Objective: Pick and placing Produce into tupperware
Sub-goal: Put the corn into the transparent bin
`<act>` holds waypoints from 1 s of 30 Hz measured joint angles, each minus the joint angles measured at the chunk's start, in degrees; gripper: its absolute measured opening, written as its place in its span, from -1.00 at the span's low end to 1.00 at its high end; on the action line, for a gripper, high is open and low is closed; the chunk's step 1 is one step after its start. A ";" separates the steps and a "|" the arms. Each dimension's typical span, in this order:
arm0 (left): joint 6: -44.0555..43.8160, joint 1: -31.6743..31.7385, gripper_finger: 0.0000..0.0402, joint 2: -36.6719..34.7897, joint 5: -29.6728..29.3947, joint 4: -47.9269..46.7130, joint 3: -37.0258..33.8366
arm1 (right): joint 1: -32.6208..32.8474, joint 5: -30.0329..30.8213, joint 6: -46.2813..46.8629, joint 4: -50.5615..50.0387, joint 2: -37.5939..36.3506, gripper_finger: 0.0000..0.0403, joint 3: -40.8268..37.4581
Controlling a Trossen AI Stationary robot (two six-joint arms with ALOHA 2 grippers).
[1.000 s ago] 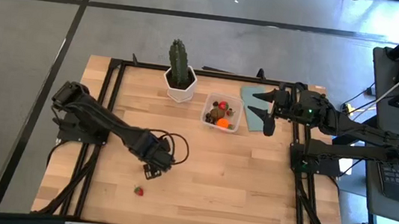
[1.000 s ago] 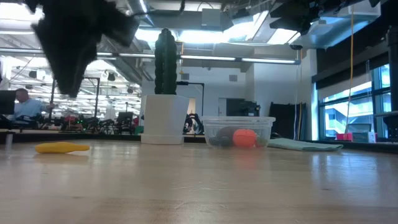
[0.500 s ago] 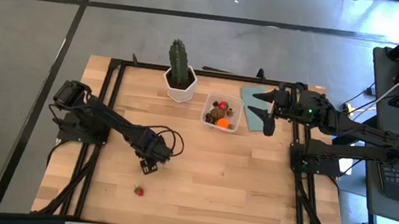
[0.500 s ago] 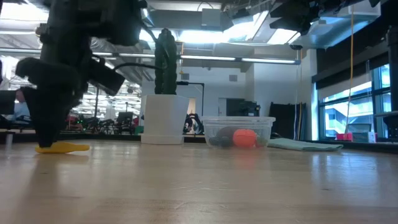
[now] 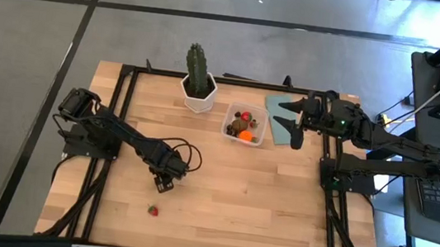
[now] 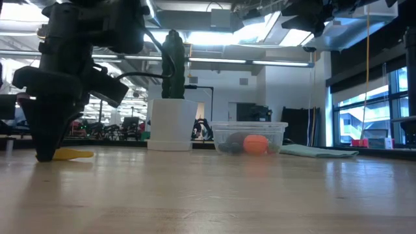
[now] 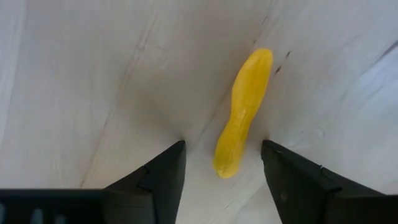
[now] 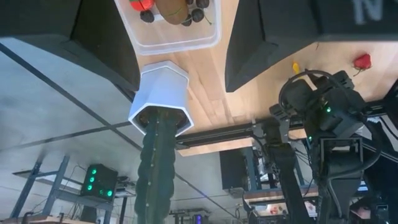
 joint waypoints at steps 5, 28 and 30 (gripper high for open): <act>0.00 0.00 -0.18 0.00 0.10 0.55 -0.02 | 0.00 0.02 -0.24 0.35 0.00 0.18 0.00; 11.89 8.46 -0.95 0.37 26.68 14.44 -0.26 | 0.00 0.02 -0.22 0.26 0.02 0.18 0.00; 12.75 10.42 -0.98 0.35 30.60 22.37 -0.23 | 0.00 0.02 -0.22 0.26 0.02 0.18 0.00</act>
